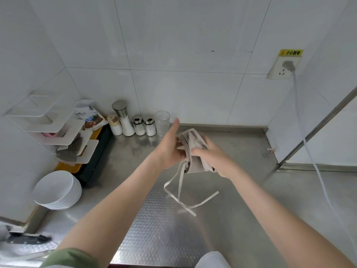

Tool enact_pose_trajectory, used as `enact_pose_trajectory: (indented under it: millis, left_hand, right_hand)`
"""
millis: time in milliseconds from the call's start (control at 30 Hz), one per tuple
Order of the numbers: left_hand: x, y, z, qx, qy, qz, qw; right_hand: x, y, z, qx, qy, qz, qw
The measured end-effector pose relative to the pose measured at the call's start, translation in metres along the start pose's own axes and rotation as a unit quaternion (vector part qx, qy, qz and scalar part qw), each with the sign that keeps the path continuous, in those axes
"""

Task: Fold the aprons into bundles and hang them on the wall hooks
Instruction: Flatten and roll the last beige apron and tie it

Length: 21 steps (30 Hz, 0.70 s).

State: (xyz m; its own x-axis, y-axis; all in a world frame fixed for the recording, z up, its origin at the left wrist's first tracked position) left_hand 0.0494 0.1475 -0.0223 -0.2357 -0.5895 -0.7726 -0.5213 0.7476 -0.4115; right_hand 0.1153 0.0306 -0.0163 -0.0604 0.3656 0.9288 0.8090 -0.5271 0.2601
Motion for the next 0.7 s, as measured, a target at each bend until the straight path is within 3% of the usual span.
enact_pose_trajectory:
  millis: [133,267,367,467,533,600,700]
  left_hand:
    - [0.005,0.001,-0.004,0.021,-0.097,0.17,0.98]
    - [0.003,0.011,-0.003,-0.102,-0.137,0.439,0.882]
    - [0.002,0.013,-0.005,-0.131,-0.13,0.49,0.852]
    - [0.003,0.01,-0.005,-0.128,-0.129,0.504,0.845]
    - [0.001,0.011,-0.005,-0.142,-0.13,0.5,0.845]
    - [-0.002,0.013,-0.003,-0.165,-0.138,0.47,0.856]
    - [-0.003,0.017,-0.002,-0.149,-0.146,0.365,0.907]
  right_hand:
    - [-0.001,0.008,0.001,-0.068,-0.029,0.148,0.986]
    - [-0.01,0.012,0.003,-0.093,-0.044,0.124,0.987]
    - [-0.01,0.012,0.003,-0.105,-0.038,0.112,0.987]
    - [-0.011,0.014,0.006,-0.102,-0.032,0.107,0.989]
    - [-0.011,0.018,0.006,-0.103,-0.035,-0.003,0.994]
    - [-0.013,0.022,0.007,-0.106,-0.048,-0.075,0.99]
    - [-0.023,0.03,0.012,-0.135,-0.076,-0.035,0.987]
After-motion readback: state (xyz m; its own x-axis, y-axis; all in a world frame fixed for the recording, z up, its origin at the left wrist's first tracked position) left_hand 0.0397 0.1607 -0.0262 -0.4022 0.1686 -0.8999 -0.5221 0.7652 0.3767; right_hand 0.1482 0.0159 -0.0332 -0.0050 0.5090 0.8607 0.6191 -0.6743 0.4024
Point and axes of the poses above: each hand's wrist, its own z-axis towards the middle knuckle, its own y-axis out of the back of the hand, x = y × z, the point moved 3 cm from there along z, towards the middle knuckle
